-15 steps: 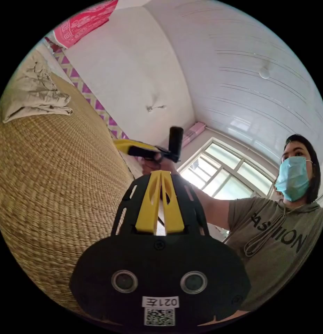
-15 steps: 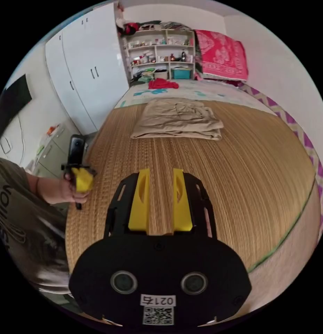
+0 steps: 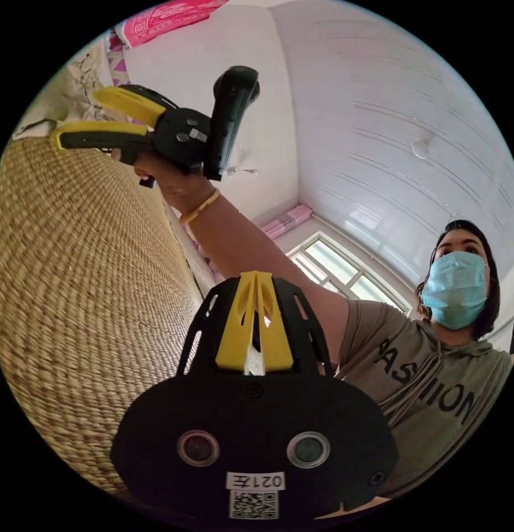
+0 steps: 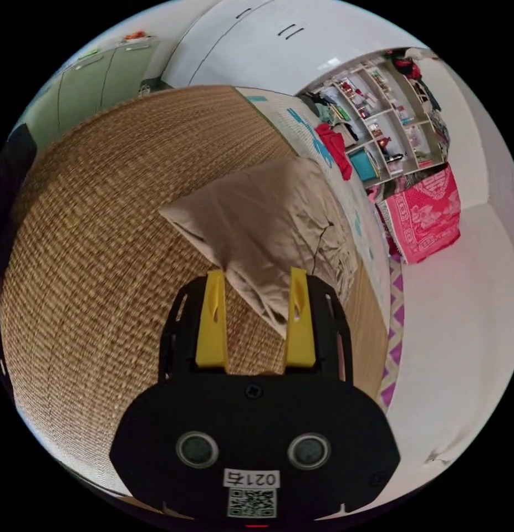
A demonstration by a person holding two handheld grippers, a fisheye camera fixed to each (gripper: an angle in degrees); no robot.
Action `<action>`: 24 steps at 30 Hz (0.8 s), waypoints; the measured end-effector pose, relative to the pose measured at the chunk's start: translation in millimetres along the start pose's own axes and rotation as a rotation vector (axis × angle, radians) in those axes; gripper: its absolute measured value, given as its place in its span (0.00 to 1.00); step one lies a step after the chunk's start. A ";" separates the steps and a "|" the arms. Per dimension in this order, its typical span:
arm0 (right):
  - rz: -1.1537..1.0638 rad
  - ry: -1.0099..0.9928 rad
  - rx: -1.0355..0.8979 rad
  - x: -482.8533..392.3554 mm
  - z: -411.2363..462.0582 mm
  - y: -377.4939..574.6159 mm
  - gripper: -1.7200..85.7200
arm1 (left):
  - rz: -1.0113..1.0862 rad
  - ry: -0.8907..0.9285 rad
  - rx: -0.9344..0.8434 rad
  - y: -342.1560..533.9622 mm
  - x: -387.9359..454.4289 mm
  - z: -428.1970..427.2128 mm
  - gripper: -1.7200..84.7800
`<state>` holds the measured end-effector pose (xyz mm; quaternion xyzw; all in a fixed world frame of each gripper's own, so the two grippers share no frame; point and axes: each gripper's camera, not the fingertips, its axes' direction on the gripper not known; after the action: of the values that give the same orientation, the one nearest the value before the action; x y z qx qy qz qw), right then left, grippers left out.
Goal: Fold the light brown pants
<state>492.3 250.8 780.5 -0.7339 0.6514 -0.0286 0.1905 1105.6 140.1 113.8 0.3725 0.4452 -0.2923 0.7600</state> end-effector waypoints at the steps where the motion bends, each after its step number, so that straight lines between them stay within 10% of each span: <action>1: -0.008 0.001 0.002 3.5 -0.6 -7.4 0.18 | -0.006 0.009 0.007 2.6 -2.0 -0.4 0.01; 11: 0.066 0.091 -0.124 15.7 -25.1 -45.0 0.02 | -0.027 0.000 0.014 11.4 -3.6 13.3 0.01; 24: 0.494 0.127 -0.548 -110.2 -267.0 315.0 0.01 | -0.052 -0.028 -0.032 -4.7 10.8 58.1 0.01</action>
<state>100.6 267.8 950.6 -0.5753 0.8027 0.1483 -0.0526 1133.3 88.3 121.7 0.3445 0.4487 -0.3100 0.7641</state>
